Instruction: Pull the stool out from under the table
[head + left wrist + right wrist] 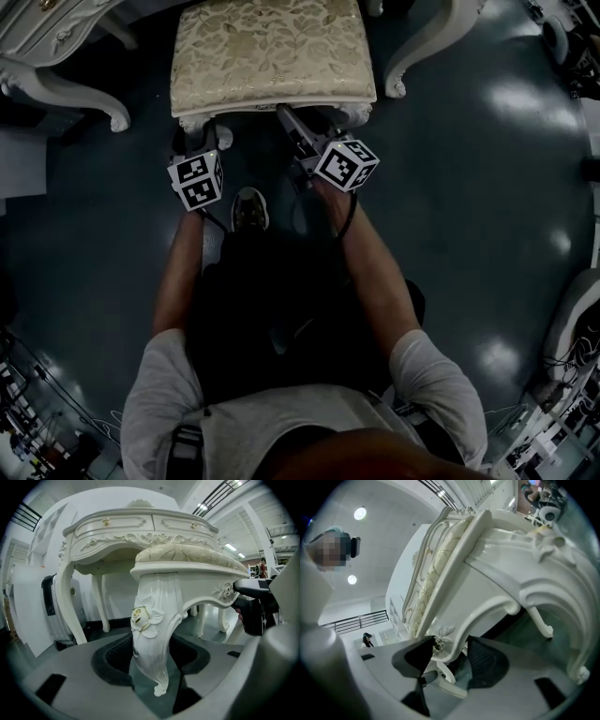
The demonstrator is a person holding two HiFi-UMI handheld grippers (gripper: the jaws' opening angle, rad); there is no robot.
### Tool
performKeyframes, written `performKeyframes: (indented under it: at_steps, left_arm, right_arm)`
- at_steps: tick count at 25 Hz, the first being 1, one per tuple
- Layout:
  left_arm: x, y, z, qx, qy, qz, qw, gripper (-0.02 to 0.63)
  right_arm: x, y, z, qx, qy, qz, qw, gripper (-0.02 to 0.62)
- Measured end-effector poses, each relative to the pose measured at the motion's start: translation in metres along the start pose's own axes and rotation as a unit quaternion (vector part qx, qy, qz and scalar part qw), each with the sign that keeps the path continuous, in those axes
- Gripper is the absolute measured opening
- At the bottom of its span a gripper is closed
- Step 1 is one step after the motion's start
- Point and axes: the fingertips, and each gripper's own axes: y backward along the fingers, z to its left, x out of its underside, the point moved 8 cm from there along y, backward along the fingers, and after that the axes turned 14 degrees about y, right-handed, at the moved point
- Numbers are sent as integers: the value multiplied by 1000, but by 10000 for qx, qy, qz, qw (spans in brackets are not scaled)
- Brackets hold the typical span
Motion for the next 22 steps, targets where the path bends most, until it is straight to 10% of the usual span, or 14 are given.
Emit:
performKeyframes:
  at_steps: [22]
  left_arm:
    - [-5,26,-3,183,24,306,9994,241]
  right_arm:
    - [-7,16,18,293,-171,87,9994,230]
